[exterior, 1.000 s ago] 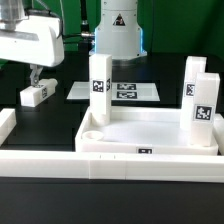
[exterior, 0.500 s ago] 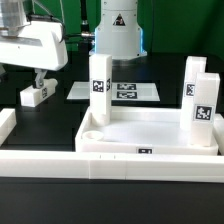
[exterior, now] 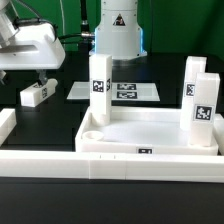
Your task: Assemble desk
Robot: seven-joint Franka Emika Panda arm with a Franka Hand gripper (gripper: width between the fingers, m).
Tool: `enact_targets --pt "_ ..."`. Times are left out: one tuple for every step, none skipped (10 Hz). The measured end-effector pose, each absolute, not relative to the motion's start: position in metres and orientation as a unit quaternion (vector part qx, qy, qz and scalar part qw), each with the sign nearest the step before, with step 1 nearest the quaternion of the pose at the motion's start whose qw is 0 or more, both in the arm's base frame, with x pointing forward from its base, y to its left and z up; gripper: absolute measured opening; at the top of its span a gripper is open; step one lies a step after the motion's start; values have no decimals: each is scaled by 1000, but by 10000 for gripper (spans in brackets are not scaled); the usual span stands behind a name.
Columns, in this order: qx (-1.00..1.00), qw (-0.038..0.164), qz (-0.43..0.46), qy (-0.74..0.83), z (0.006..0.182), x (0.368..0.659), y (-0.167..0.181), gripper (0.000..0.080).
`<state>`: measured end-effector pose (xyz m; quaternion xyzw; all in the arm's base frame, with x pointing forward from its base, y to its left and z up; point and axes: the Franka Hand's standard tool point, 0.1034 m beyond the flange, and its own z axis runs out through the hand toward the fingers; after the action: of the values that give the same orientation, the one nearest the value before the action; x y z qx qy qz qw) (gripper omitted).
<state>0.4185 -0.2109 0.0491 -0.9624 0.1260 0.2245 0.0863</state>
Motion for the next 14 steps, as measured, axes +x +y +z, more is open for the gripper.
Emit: enact_targets --pt "-954 91 259 122 47 419 -211 649" --pt "-949 92 277 123 45 420 -210 649" --pt "-934 93 322 121 46 414 -209 649" --pt "-914 89 374 129 43 412 -214 649" --pt "-893 78 419 141 37 409 -218 649" --pt "-879 83 448 142 35 406 -217 649" --pt "-860 88 483 142 35 402 -217 649" --pt "-856 85 490 139 29 404 -220 649" --pt "-862 81 482 136 27 406 -220 649" --pt "-863 80 480 135 27 407 -219 649" --pt "-868 78 473 130 24 410 -218 649" --pt "-874 78 464 120 23 413 -218 649" --pt "-874 78 463 122 23 412 -219 649" --pt "-872 80 468 124 23 410 -219 649"
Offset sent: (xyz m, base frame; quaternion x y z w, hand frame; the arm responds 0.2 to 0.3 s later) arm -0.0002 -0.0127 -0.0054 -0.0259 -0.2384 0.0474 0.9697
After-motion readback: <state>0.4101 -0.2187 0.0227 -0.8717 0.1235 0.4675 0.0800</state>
